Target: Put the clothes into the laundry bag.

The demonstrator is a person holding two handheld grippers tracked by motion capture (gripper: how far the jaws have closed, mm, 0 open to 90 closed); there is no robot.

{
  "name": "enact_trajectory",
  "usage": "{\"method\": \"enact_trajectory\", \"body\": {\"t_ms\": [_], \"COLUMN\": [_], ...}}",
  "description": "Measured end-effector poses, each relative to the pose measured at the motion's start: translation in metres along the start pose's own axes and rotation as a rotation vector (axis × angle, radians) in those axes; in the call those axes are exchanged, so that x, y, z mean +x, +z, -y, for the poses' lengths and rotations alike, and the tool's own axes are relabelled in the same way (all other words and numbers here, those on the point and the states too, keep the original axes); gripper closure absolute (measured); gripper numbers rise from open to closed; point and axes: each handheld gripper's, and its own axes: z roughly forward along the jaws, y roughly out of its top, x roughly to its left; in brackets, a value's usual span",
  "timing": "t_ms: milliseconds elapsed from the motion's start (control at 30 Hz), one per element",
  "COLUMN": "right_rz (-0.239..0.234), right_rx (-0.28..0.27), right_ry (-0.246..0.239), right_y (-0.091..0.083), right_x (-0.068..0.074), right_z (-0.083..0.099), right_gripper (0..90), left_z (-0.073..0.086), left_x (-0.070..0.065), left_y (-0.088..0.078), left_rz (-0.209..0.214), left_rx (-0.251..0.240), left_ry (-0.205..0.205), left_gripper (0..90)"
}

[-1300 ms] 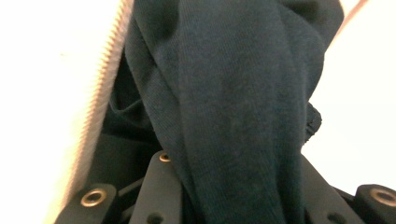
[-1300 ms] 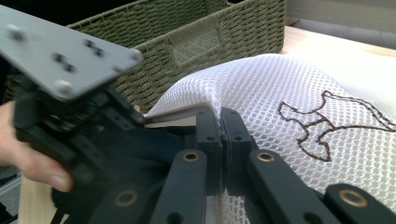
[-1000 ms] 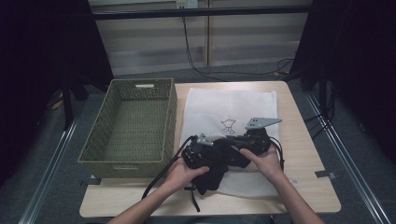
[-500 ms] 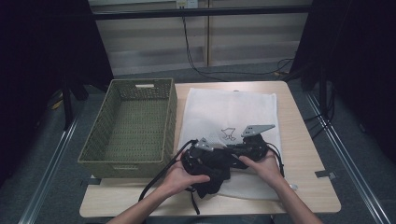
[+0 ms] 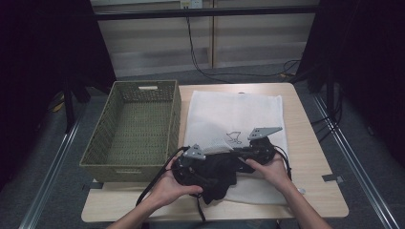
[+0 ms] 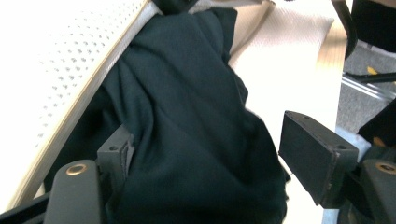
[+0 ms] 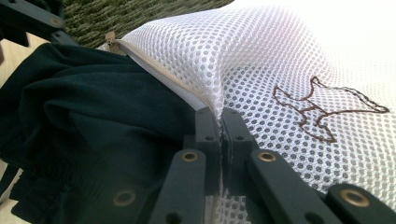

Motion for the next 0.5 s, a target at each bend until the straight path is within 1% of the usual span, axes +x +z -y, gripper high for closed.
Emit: {"method": "enact_trajectory", "body": {"t_ms": [33, 100, 133, 200, 233, 267, 300, 333, 367, 433, 467, 500], "right_rz": [-0.001, -0.003, -0.003, -0.006, -0.005, -0.003, -0.001, -0.003, -0.002, -0.004, -0.007, -0.008], "right_rx": [0.0, 0.001, 0.002, 0.003, 0.005, 0.007, 0.008, 0.007, 0.006, 0.005, 0.003, 0.002], "right_ry": [0.0, 0.0, 0.002, -0.001, 0.004, 0.007, 0.006, 0.005, 0.004, 0.004, 0.007, 0.005], "right_y": [0.0, 0.001, 0.001, 0.001, 0.001, 0.001, 0.001, 0.001, 0.0, 0.0, 0.0, 0.0], "right_x": [0.0, 0.001, 0.001, 0.001, 0.002, 0.002, 0.002, 0.003, 0.003, 0.002, 0.002, 0.002], "right_z": [0.0, 0.0, 0.0, -0.001, -0.001, -0.001, -0.001, -0.001, -0.001, -0.001, -0.001, -0.001], "right_gripper": [87.8, 87.8, 87.8, 87.8, 87.9, 88.0, 88.0, 88.0, 88.0, 88.1, 88.0, 88.0], "left_z": [0.004, 0.009, 0.01, 0.01, 0.01, 0.01, 0.01, 0.01, 0.011, 0.012, 0.013, 0.014], "left_x": [0.0, -0.003, -0.003, -0.005, -0.006, -0.006, -0.007, -0.007, -0.006, -0.006, -0.006, -0.006], "left_y": [0.0, -0.003, -0.003, -0.007, -0.008, -0.01, -0.012, -0.013, -0.017, -0.018, -0.021, -0.021], "left_rz": [0.001, -0.009, -0.002, -0.01, -0.005, -0.001, -0.005, -0.01, -0.013, -0.005, -0.009, -0.015], "left_rx": [-0.023, -0.028, -0.037, -0.037, -0.045, -0.051, -0.051, -0.063, -0.062, -0.086, -0.055, -0.049], "left_ry": [0.002, -0.001, -0.001, 0.01, 0.012, 0.002, 0.006, 0.007, 0.006, 0.0, 0.01, 0.011], "left_gripper": [26.9, 27.0, 26.9, 26.9, 25.7, 24.6, 24.1, 24.1, 24.0, 23.9, 23.9, 23.8]}}
